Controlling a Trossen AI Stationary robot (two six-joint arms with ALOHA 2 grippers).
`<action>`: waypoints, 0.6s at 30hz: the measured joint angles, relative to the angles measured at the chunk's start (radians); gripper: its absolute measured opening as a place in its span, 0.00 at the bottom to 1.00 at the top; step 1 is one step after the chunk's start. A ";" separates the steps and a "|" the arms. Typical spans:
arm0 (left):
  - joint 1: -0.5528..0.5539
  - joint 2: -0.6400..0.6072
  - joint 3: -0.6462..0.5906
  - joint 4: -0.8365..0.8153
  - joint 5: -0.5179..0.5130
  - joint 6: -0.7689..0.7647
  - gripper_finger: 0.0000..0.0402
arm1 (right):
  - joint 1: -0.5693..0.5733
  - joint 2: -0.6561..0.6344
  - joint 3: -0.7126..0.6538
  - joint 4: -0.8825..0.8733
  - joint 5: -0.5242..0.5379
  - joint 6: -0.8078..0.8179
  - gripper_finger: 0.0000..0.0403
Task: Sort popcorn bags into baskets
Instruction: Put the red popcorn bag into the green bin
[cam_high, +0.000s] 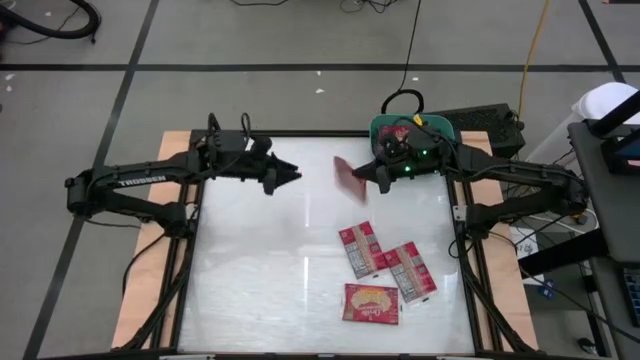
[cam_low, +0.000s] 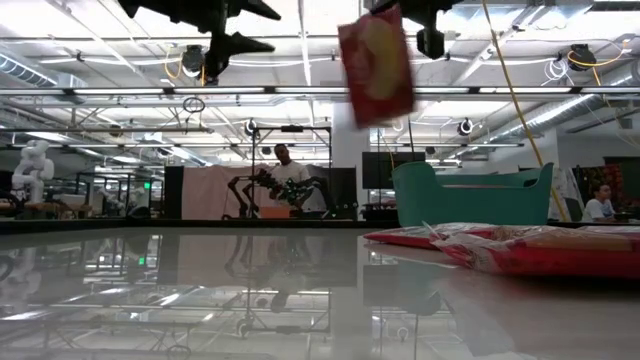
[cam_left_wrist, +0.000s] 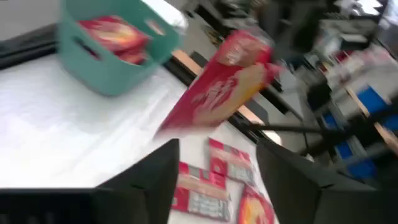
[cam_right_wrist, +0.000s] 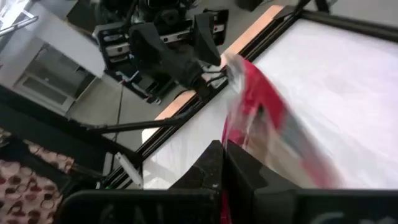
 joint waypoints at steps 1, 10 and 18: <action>0.011 0.000 0.000 -0.001 -0.012 -0.018 0.56 | -0.010 -0.010 0.000 -0.010 0.000 0.000 0.00; 0.093 0.000 0.000 -0.002 -0.020 -0.008 0.57 | -0.132 -0.090 0.000 -0.105 0.003 0.000 0.00; 0.130 0.000 0.000 -0.004 -0.018 0.024 0.55 | -0.242 -0.142 0.000 -0.030 0.049 0.037 0.00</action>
